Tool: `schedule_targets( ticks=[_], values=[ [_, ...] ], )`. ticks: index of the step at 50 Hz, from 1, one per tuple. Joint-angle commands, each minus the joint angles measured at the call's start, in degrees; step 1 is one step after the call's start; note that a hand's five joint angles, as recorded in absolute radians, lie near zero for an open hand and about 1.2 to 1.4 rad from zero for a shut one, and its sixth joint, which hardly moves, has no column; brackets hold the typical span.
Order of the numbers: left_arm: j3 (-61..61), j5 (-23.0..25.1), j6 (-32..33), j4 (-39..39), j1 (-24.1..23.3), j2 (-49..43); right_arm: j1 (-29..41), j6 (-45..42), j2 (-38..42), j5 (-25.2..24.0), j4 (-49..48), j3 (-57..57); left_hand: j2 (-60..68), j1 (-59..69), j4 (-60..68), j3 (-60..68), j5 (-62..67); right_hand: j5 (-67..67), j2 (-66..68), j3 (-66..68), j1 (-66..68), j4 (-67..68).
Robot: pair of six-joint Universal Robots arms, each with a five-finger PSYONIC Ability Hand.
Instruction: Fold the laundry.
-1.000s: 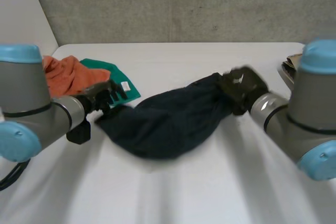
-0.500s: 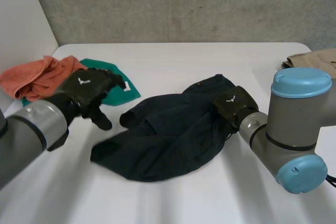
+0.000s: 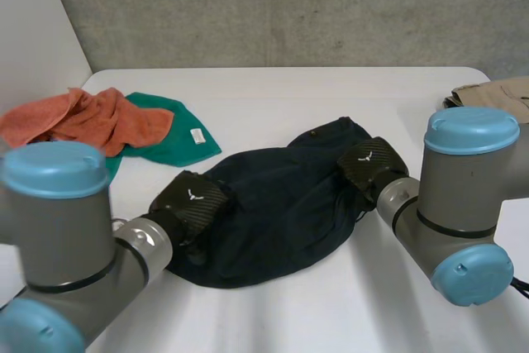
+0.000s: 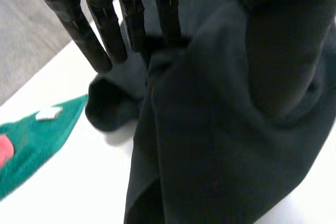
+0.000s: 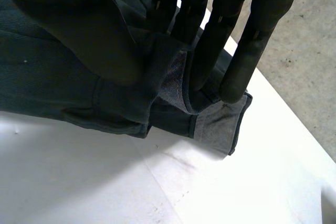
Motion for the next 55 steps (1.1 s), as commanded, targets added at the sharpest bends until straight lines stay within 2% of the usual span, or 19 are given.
schedule_targets(
  ticks=[1, 2, 3, 4, 9, 15, 19, 23, 29, 34, 39, 43, 46, 51, 54, 55],
  values=[
    [3.5, -2.2, 4.0, 2.2, 0.6, -7.3, -0.5, 0.3, -1.8, -0.4, -0.1, 1.7, 16.5, 16.3, 16.2, 16.4, 16.1, 12.1, 13.1, 12.1, 18.5, 11.6],
    [4.3, -2.3, 4.1, 2.5, 0.6, -7.6, -0.9, 0.3, -2.4, -0.5, -0.3, 2.2, 36.1, 35.9, 35.7, 35.9, 35.6, 12.1, 13.1, 12.1, 18.5, 11.6],
    [4.7, -2.5, 4.0, 2.6, 0.7, -7.6, -1.1, 0.2, -2.7, -0.6, -0.3, 2.4, 47.7, 47.5, 47.4, 47.6, 47.3, 12.1, 13.1, 12.1, 18.5, 11.6],
    [5.1, -2.7, 3.8, 2.7, 0.7, -7.4, -1.2, 0.0, -3.0, -0.7, -0.3, 2.6, 54.0, 53.8, 53.7, 53.9, 53.6, 12.1, 13.1, 12.1, 18.5, 11.6],
    [6.3, -5.4, 0.1, 2.2, 0.2, -3.1, -2.2, -0.6, -6.0, -1.4, 0.5, 3.9, 54.1, 53.9, 53.7, 53.9, 53.6, 12.1, 13.1, 12.1, 18.5, 11.6],
    [10.2, -7.1, -7.4, -3.0, 0.7, 15.1, -4.3, -7.3, -15.3, -1.7, 5.4, 2.1, 54.1, 53.9, 53.7, 53.9, 53.6, 12.1, 13.1, 12.1, 18.5, 11.6],
    [17.5, -5.7, -11.5, -9.0, 3.2, 25.0, -5.7, -10.2, -22.0, -1.9, 7.5, -4.8, 54.1, 53.9, 53.7, 53.9, 53.6, 12.1, 13.1, 12.1, 18.5, 11.6],
    [26.3, -2.7, -15.2, -16.6, 5.1, 29.8, -6.3, -9.4, -24.5, -2.1, 11.8, -13.6, 54.1, 53.9, 53.7, 53.9, 53.6, 12.1, 13.1, 12.1, 18.5, 11.6],
    [36.6, -2.0, -22.0, -24.0, 7.0, 24.8, -7.0, -7.2, -21.7, -2.5, 16.6, -22.5, 54.1, 53.9, 53.7, 53.9, 53.6, 12.1, 13.1, 12.1, 18.5, 11.6],
    [38.8, -2.3, -24.1, -27.7, 7.3, 16.2, -5.9, -6.3, -17.5, -2.4, 17.4, -22.2, 54.1, 53.9, 53.7, 53.9, 53.6, 12.1, 13.1, 12.1, 18.5, 11.6],
    [40.3, -2.4, -24.0, -27.2, 7.2, 5.3, -4.6, -4.9, -11.7, -2.4, 16.1, -19.3, 54.1, 53.9, 53.7, 53.9, 53.6, 12.1, 13.1, 12.1, 18.5, 11.6],
    [46.1, -2.4, -24.3, -26.3, 7.4, -3.6, -4.3, -3.3, -5.1, -1.9, 10.5, -19.6, 54.1, 53.9, 53.7, 53.9, 53.6, 12.1, 13.1, 12.1, 18.5, 11.6],
    [54.6, -3.0, -24.3, -25.8, 7.7, -8.9, -4.1, -2.8, -1.0, 0.1, 2.9, -22.8, 54.1, 53.9, 53.7, 53.9, 53.6, 12.1, 13.1, 12.1, 18.5, 11.6],
    [68.6, -6.4, -26.0, -21.5, 8.5, -8.7, -4.1, -3.4, 1.5, 3.6, -11.4, -31.9, 54.1, 53.9, 53.7, 53.9, 53.6, 12.1, 13.1, 12.1, 18.5, 11.6],
    [72.7, -9.6, -28.3, -13.8, 9.4, -6.4, -4.5, -3.1, 1.5, 2.7, -20.2, -36.7, 54.1, 53.9, 53.7, 53.9, 53.6, 12.1, 13.1, 12.1, 18.5, 11.6],
    [72.7, -10.4, -29.3, -9.3, 9.7, -4.8, -4.7, -2.7, 1.6, 1.0, -23.8, -38.3, 54.1, 53.9, 53.7, 53.9, 53.6, 12.1, 13.1, 12.1, 18.5, 11.6]
  ],
)
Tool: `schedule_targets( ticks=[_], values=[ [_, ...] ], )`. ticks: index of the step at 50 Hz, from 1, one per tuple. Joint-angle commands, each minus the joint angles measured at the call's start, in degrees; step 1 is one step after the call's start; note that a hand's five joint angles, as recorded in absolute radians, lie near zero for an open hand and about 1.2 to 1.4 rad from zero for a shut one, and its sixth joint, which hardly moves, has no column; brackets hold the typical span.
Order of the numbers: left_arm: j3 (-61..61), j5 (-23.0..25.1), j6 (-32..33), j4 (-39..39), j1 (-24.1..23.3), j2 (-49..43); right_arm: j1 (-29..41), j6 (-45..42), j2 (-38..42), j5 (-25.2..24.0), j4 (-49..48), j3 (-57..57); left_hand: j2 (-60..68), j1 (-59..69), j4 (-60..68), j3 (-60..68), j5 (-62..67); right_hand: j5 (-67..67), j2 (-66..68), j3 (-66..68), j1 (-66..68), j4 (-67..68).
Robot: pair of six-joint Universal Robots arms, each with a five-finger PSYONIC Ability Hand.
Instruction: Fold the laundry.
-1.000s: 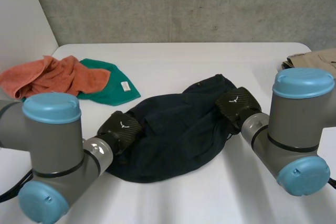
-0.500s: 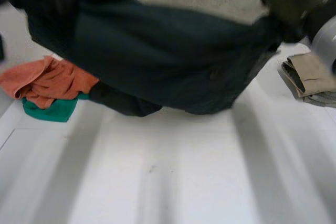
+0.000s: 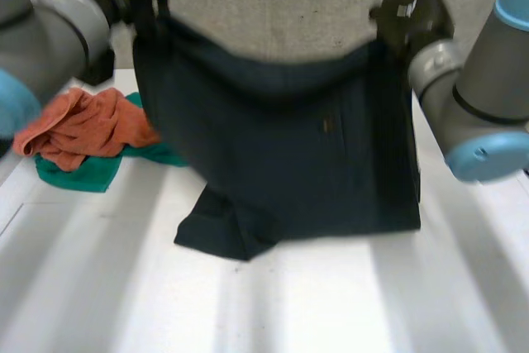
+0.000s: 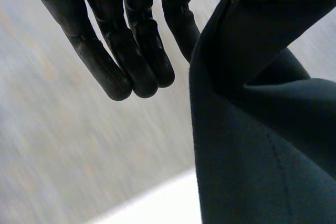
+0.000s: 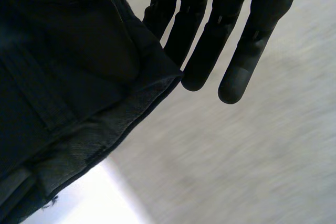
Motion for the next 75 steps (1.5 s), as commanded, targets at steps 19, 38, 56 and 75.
schedule_targets(
  ticks=[19, 38, 56, 75],
  values=[
    [-37.5, -4.2, -4.7, 21.0, 1.4, 10.4, -2.8, 0.5, 1.1, -15.4, -6.8, 13.9, 11.6, 13.4, 11.5, 12.0, 13.2, 11.9, 13.1, 12.0, 17.7, 11.3],
    [-54.4, -3.0, 3.9, 9.1, -2.4, 7.9, -3.8, -8.5, -3.9, -12.5, 8.3, 37.0, 11.6, 13.4, 11.5, 12.0, 13.2, 11.9, 13.1, 12.0, 17.7, 11.3],
    [-61.9, -2.7, 13.8, -4.1, -6.3, 16.0, -9.8, -26.2, -17.8, -15.2, 30.0, 37.1, 11.6, 13.4, 11.5, 12.0, 13.2, 11.9, 13.1, 12.0, 17.7, 11.3],
    [-55.8, -1.2, 20.4, -22.9, -12.9, 19.1, -10.2, -30.2, -22.8, -13.9, 39.0, 38.7, 11.6, 13.4, 11.5, 12.0, 13.2, 11.9, 13.1, 12.0, 17.7, 11.3]
  ],
)
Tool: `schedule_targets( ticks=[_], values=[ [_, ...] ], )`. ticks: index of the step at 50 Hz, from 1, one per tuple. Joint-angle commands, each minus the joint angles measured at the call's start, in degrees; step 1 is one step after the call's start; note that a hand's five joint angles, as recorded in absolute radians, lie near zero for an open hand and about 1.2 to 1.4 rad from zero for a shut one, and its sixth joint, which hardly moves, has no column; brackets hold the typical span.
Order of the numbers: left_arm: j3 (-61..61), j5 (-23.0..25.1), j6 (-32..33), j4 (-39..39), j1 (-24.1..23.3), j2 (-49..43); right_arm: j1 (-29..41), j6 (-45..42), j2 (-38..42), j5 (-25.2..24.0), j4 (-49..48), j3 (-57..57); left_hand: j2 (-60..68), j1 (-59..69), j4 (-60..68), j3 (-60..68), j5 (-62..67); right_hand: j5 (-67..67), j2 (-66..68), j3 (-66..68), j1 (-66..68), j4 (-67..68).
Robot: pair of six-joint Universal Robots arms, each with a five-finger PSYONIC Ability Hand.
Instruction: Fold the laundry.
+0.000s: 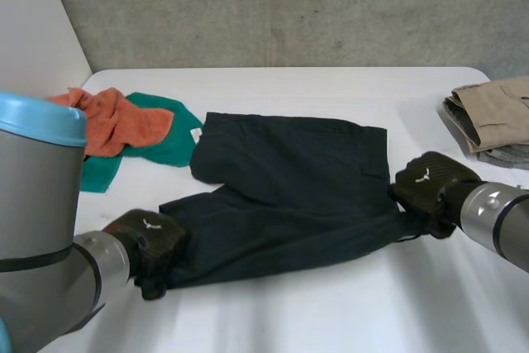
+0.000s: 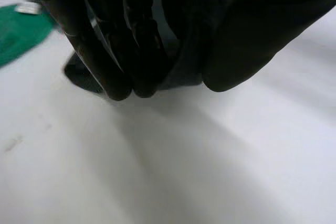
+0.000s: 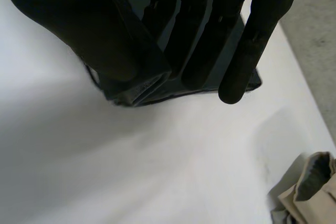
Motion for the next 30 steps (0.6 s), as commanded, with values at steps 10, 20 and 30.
schedule_targets(
  ticks=[10, 20, 30],
  values=[
    [2.9, 3.3, 8.1, -9.4, -2.9, 4.5, -5.2, -17.1, -5.8, -4.4, 10.9, 4.7, 11.6, 13.4, 11.4, 11.9, 12.8, 11.6, 13.1, 11.9, 17.7, 11.3],
    [23.3, -4.1, 11.2, 13.6, 0.6, -14.3, -3.6, 3.3, 9.2, -2.6, -8.4, 1.6, 11.6, 13.4, 11.4, 11.9, 12.8, 11.6, 13.1, 11.9, 17.7, 11.3],
    [51.4, -8.2, 7.4, 14.1, 1.2, -36.8, 1.4, 11.0, 23.1, 6.0, -30.7, -9.1, 11.6, 13.4, 11.4, 11.9, 12.8, 11.6, 13.1, 11.9, 17.7, 11.3]
  ],
)
